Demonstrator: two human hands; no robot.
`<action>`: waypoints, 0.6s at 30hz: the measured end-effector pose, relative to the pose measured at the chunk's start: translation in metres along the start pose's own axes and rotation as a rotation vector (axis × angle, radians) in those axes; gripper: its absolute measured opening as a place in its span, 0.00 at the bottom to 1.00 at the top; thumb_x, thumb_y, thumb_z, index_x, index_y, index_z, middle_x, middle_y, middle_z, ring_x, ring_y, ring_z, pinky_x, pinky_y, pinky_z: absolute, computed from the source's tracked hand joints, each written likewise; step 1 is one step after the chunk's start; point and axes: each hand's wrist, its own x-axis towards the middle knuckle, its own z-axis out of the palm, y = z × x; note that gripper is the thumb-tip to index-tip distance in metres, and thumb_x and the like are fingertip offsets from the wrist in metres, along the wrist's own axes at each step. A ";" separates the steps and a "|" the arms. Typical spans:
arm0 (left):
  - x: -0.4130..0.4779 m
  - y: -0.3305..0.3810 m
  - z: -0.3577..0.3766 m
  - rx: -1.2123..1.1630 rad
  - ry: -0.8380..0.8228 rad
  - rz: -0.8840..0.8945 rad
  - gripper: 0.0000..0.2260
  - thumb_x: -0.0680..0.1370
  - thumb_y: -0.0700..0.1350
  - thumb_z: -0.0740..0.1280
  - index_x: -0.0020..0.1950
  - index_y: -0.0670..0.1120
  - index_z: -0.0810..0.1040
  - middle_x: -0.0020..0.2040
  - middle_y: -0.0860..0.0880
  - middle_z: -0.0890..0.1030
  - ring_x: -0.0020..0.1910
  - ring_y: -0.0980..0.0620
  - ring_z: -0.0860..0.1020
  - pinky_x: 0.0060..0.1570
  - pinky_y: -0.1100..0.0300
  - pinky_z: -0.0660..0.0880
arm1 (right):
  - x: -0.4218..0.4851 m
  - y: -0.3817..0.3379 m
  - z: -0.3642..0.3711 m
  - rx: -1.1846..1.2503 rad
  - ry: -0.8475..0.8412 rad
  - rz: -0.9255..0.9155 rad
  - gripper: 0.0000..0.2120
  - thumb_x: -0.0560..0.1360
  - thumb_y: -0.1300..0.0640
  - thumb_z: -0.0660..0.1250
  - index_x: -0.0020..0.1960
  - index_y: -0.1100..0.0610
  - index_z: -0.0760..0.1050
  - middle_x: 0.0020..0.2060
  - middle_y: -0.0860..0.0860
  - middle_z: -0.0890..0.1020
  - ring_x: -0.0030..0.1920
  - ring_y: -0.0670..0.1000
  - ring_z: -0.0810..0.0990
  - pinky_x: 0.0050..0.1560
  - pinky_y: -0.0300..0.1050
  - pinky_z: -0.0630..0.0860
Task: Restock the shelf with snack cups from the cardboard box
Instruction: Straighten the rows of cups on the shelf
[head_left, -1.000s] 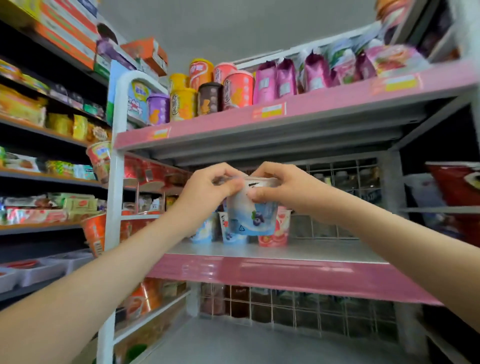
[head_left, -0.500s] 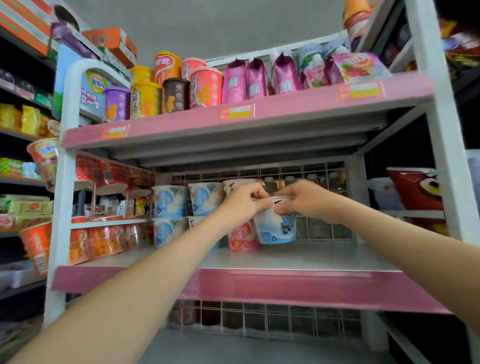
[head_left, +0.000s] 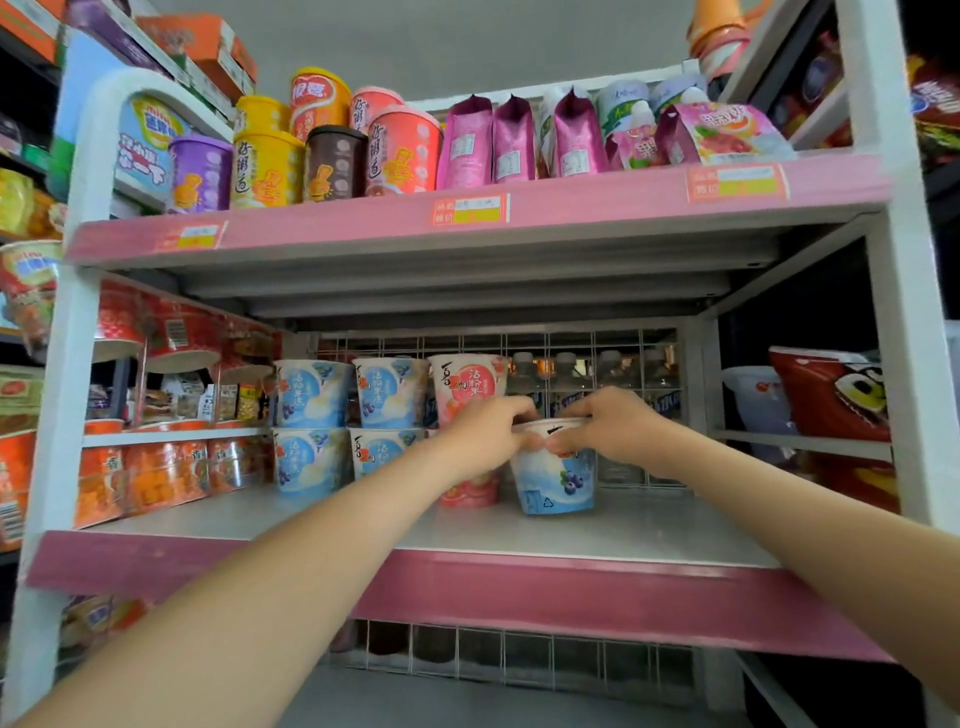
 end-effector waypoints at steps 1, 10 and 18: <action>0.001 0.002 0.002 0.096 0.022 0.017 0.10 0.77 0.47 0.67 0.57 0.47 0.76 0.52 0.46 0.79 0.50 0.48 0.76 0.47 0.57 0.71 | 0.002 0.001 0.002 -0.047 0.015 0.008 0.20 0.72 0.51 0.72 0.60 0.58 0.78 0.55 0.53 0.81 0.49 0.49 0.78 0.47 0.41 0.74; 0.008 0.015 0.006 0.565 0.046 0.168 0.12 0.76 0.30 0.58 0.57 0.40 0.73 0.51 0.40 0.78 0.50 0.41 0.78 0.42 0.52 0.73 | 0.017 -0.006 0.012 -0.576 -0.090 0.017 0.15 0.76 0.57 0.64 0.60 0.62 0.74 0.52 0.55 0.79 0.51 0.53 0.78 0.50 0.45 0.77; 0.012 0.001 0.012 0.226 -0.024 0.020 0.12 0.77 0.34 0.61 0.58 0.43 0.76 0.52 0.41 0.78 0.49 0.44 0.77 0.48 0.53 0.76 | 0.026 0.010 0.018 -0.413 -0.201 0.010 0.31 0.74 0.46 0.67 0.70 0.59 0.64 0.63 0.56 0.73 0.60 0.55 0.74 0.56 0.46 0.74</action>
